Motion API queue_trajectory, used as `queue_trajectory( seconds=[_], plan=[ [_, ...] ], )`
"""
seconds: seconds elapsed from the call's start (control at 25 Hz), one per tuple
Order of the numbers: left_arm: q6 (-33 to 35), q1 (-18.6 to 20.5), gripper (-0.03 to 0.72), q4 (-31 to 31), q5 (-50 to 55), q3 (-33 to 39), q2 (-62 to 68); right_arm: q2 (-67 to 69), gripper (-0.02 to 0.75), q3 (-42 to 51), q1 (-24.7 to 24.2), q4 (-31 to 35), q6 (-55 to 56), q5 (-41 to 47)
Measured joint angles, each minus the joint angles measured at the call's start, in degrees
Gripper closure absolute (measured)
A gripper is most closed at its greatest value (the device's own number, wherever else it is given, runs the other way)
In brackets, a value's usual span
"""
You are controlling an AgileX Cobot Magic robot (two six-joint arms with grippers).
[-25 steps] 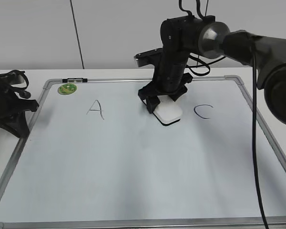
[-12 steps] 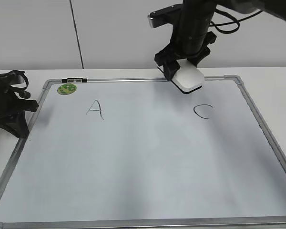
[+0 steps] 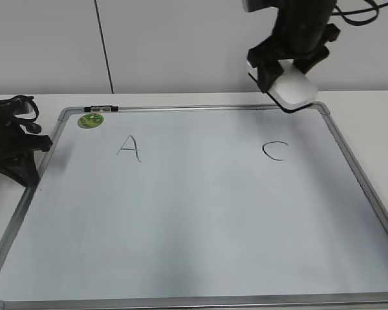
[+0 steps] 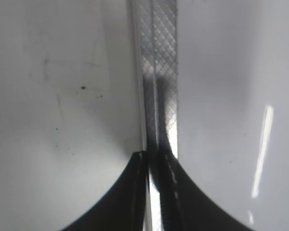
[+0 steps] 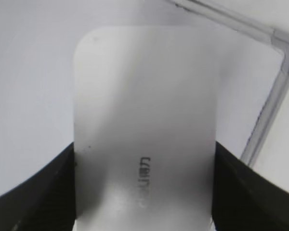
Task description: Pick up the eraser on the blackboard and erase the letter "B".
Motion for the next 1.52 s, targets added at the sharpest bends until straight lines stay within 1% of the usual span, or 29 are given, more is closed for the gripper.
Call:
queue_trajectory(
  seconds=[0.2, 0.4, 0.48, 0.56, 0.64, 0.8, 1.0, 1.52],
  plan=[
    [0.0, 0.0, 0.641, 0.0, 0.0, 0.0, 0.0, -8.4, 0.209, 15.5, -5.6, 2.0, 0.9, -1.2],
    [0.0, 0.0, 0.639, 0.1, 0.0, 0.0, 0.0, -15.9, 0.209, 33.1, -12.4, 4.5, 2.7, -11.5],
    [0.0, 0.0, 0.638, 0.1, 0.0, 0.0, 0.0, -16.5, 0.209, 37.5, -14.3, 5.2, 2.9, -14.6],
    [0.0, 0.0, 0.637, 0.1, 0.1, 0.0, 0.0, -16.5, 0.209, 40.8, -14.7, 5.4, 3.0, -18.2],
    [0.0, 0.0, 0.636, 0.1, 0.1, 0.0, 0.0, -16.5, 0.209, 42.3, -14.7, 5.8, 3.3, -20.7],
    [0.0, 0.0, 0.634, 0.1, 0.1, 0.0, 0.0, -14.7, 0.209, 42.6, -14.7, 6.2, 3.5, -24.2],
    [0.0, 0.0, 0.632, 0.1, 0.1, 0.0, 0.0, -11.5, 0.209, 42.7, -14.7, 5.6, 5.0, -26.8],
    [0.0, 0.0, 0.632, 0.1, 0.1, 0.0, 0.0, -6.9, 0.205, 42.7, -14.7, 4.1, 6.9, -29.6]
  ],
)
